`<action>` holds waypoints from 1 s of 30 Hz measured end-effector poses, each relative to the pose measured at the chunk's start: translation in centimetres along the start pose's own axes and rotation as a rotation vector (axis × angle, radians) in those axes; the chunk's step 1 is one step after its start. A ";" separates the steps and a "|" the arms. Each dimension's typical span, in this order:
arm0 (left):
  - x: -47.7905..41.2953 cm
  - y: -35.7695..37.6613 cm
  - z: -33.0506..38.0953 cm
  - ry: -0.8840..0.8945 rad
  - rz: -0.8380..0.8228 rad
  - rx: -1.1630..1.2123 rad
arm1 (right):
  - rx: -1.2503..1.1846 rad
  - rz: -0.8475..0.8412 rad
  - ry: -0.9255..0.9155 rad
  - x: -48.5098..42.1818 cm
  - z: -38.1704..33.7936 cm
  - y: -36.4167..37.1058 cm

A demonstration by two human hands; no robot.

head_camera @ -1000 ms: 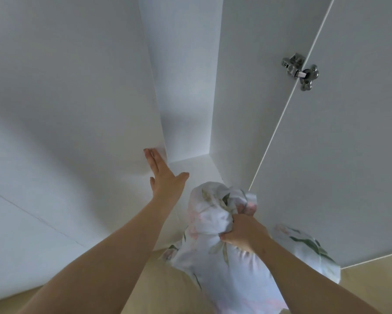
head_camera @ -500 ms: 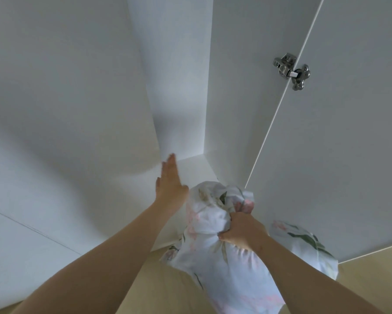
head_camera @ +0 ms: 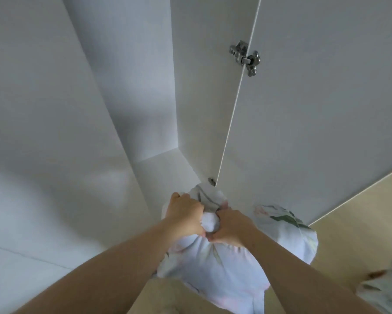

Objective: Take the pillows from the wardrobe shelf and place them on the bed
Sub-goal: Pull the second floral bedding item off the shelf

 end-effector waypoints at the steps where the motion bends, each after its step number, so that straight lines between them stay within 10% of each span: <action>1: -0.1 -0.1 0.9 0.016 -0.023 0.007 | -0.010 0.007 0.016 0.5 0.8 -0.3; 10: -1.3 -2.1 9.5 0.145 0.109 0.208 | -0.487 0.185 0.159 5.9 8.3 -5.6; 18: -0.8 -1.0 14.5 0.166 0.082 0.398 | -0.935 1.035 0.564 12.0 16.9 -10.8; 30: 1.3 -2.6 16.5 0.036 0.209 0.534 | -1.154 0.956 0.156 12.5 16.9 -16.6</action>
Point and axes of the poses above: each hand's wrist, its own x-axis away from the middle knuckle, its own y-axis out of the palm, z = x × y, the point moved 5 cm from there along -x, towards the middle knuckle, and after that the axes turned 8 degrees about z, right-handed, at the moved point
